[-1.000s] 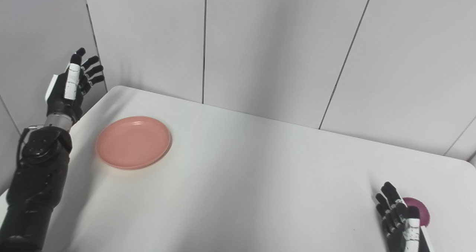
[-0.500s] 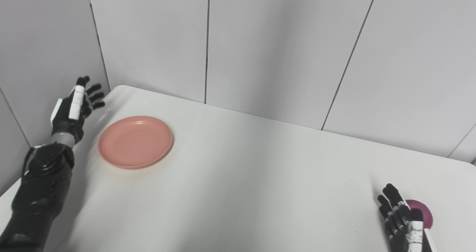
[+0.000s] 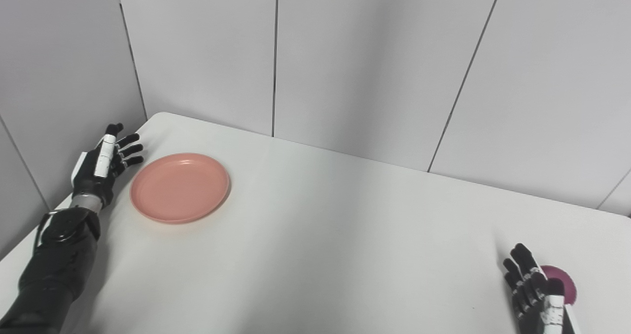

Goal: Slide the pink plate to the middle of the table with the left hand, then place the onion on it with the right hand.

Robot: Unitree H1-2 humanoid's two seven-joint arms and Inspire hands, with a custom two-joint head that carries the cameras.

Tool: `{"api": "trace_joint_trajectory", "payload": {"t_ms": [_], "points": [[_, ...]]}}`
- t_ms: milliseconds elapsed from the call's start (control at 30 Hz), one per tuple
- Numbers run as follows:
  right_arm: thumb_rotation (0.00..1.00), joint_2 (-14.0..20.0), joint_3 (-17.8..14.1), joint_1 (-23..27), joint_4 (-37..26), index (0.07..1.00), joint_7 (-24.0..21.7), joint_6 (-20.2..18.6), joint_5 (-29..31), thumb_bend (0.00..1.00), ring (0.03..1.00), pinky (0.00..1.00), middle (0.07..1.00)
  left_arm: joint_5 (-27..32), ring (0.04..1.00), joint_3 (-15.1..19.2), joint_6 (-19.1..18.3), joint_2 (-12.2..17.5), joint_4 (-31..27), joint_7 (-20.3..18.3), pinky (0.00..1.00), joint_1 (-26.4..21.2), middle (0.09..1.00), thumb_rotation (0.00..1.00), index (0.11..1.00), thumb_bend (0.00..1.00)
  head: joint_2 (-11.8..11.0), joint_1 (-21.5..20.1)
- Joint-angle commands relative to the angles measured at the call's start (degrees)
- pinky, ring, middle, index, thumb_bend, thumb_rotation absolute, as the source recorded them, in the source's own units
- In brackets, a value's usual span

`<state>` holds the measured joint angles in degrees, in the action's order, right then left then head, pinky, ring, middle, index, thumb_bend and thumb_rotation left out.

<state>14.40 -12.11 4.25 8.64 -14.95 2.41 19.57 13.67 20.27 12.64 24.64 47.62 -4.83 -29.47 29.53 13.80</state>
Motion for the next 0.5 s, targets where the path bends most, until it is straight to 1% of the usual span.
{"api": "trace_joint_trajectory", "payload": {"t_ms": [0, 167, 267, 467], "points": [[0.98, -1.9, 0.4, -5.5, 3.2, 0.94, 0.0, -0.9, 0.4, 0.84, 0.967, 1.0, 0.965, 0.3, 0.79, -0.4, 2.4, 1.0, -1.1, -0.7, 0.73, -2.1, 0.821, 0.89, 0.921, 1.0, 0.0, -0.1], [0.98, -2.0, 0.5, -5.7, 2.6, 0.941, 0.3, -1.3, 0.3, 0.84, 0.968, 1.0, 0.965, 0.3, 0.794, -1.6, 1.6, 0.2, -2.7, -1.8, 0.74, -0.8, 0.831, 0.89, 0.928, 1.0, 0.4, -0.4], [1.0, -2.0, 0.8, -5.8, 2.3, 0.952, 0.5, -1.1, -0.1, 0.82, 0.974, 1.0, 0.972, 0.2, 0.796, -2.4, 0.5, -1.0, -5.2, -1.6, 0.74, 0.2, 0.83, 0.89, 0.917, 1.0, 0.5, -0.5], [1.0, -2.3, 1.1, -6.1, 1.0, 0.954, 1.0, -1.7, -0.1, 0.82, 0.978, 1.0, 0.976, 0.5, 0.799, -4.0, -1.2, -3.6, -9.1, -2.1, 0.72, 1.5, 0.827, 0.88, 0.928, 1.0, 0.8, -0.9]]}}
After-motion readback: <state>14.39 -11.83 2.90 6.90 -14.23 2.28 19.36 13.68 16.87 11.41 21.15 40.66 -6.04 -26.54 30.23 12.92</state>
